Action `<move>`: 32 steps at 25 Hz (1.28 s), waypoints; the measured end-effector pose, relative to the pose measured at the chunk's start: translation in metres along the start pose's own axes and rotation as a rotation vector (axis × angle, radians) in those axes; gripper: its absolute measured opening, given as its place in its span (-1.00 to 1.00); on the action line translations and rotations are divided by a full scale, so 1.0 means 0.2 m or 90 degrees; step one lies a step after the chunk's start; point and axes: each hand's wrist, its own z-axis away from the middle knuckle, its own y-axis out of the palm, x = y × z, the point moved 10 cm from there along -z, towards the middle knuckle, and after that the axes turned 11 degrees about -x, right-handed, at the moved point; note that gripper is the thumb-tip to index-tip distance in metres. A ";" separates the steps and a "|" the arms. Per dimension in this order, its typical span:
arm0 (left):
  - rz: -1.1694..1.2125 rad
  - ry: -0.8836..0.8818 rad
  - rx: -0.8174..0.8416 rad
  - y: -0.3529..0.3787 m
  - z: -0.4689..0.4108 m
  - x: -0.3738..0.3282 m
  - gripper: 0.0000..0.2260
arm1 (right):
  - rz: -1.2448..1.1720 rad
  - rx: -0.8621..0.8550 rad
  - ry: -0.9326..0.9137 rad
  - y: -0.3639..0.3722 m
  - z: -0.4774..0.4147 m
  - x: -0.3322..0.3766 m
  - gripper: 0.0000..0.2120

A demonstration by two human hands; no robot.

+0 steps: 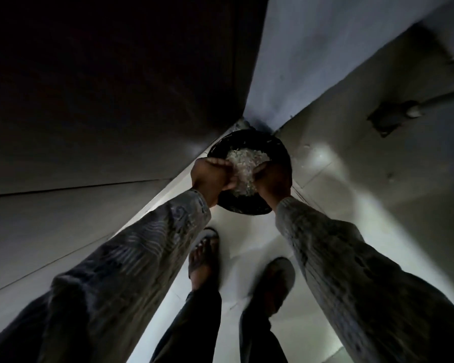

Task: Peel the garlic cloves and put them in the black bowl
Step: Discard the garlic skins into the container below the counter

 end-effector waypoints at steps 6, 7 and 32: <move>0.108 -0.113 0.122 0.16 0.09 -0.03 -0.49 | 0.031 -0.089 -0.269 -0.04 0.19 0.34 -0.52; 0.157 -0.126 0.130 0.17 0.11 -0.05 -0.45 | 0.072 -0.020 -0.361 0.06 0.23 0.36 -0.44; -0.549 0.743 0.131 -0.49 2.71 -1.28 -0.17 | -0.066 -0.143 -0.306 -2.50 1.78 1.00 -0.12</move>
